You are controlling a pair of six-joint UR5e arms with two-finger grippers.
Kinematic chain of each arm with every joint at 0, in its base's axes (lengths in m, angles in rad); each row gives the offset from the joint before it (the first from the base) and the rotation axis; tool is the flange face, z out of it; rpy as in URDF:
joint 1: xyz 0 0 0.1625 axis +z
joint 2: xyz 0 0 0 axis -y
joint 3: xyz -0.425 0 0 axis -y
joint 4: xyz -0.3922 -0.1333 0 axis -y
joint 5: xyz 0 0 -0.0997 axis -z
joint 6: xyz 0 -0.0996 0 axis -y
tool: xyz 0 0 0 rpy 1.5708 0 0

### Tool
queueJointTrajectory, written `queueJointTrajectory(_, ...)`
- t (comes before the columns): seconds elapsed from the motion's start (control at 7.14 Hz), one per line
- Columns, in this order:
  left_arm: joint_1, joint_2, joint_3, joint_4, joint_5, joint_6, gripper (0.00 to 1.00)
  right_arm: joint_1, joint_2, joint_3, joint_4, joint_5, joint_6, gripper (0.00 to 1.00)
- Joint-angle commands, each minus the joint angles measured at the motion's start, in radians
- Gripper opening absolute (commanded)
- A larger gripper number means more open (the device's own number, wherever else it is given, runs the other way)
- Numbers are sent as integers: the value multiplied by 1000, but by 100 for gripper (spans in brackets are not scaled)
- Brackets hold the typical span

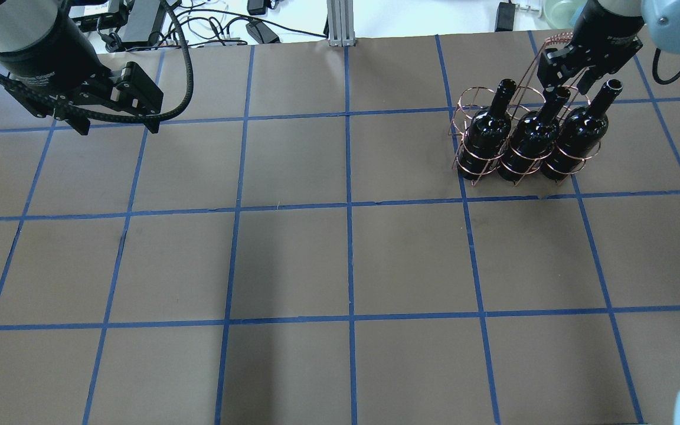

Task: Place wine into wine basket
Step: 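Open the right gripper to release the bottle in the rack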

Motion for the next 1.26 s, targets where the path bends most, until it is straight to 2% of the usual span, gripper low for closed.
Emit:
queueJointTrajectory(0.0,0,0,0,0,-3,0,100,32,-111,-7,100,-2,19,100)
queueJointTrajectory(0.28,0,2,-2,-6,0,-1,100,70,-218,-7,230,0,140,100)
queueJointTrajectory(0.7,-5,0,0,-8,-11,-3,100,166,-279,-7,281,-2,278,100)
queueJointTrajectory(1.12,-6,14,0,-11,-6,-3,100,224,-280,5,281,3,380,100)
